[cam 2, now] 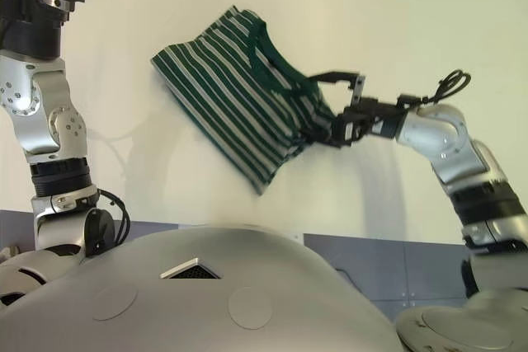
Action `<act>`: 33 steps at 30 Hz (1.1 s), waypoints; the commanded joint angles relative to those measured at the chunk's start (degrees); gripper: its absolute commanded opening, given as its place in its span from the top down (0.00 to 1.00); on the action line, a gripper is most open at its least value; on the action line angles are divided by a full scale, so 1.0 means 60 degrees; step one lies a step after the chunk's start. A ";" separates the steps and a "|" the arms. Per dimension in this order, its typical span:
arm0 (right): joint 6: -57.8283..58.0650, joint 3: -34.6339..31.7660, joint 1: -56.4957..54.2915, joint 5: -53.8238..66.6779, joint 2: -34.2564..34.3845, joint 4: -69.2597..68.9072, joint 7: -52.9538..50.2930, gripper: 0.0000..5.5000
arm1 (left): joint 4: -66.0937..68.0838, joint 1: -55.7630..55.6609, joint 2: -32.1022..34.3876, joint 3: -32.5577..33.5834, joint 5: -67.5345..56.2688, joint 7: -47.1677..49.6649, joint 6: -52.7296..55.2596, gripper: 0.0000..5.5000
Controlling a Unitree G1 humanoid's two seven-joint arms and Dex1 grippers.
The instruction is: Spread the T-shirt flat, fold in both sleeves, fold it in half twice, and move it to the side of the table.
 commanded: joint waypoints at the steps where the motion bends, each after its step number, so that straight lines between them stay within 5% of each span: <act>1: -0.0460 -0.1203 0.2076 0.3546 -0.2388 -0.3357 0.1435 0.02 | -0.0630 0.0359 0.0122 -0.0315 0.0260 -0.0057 -0.0026 0.27; 7: 0.1234 -0.2486 0.0880 0.4438 -0.1084 -0.2732 0.1214 0.02 | -0.0806 0.0532 0.0159 -0.0376 0.0271 0.0016 -0.0093 0.27; 15: 0.3251 0.0087 -0.3348 -0.1113 0.4019 -0.1077 -0.0686 0.02 | -0.0790 0.0685 -0.0024 -0.0617 0.0266 0.0033 -0.0271 0.27; 28: 0.2190 0.2938 -0.6930 -0.7600 0.9026 1.0220 -0.6432 0.02 | -0.0539 0.0705 -0.0315 -0.0881 0.0306 0.0111 -0.0513 0.27; 33: 0.3280 0.2473 -0.7596 -0.7550 0.9779 1.2393 -0.8587 0.02 | -0.0501 0.0811 -0.0401 -0.1002 0.0383 0.0080 -0.0580 0.27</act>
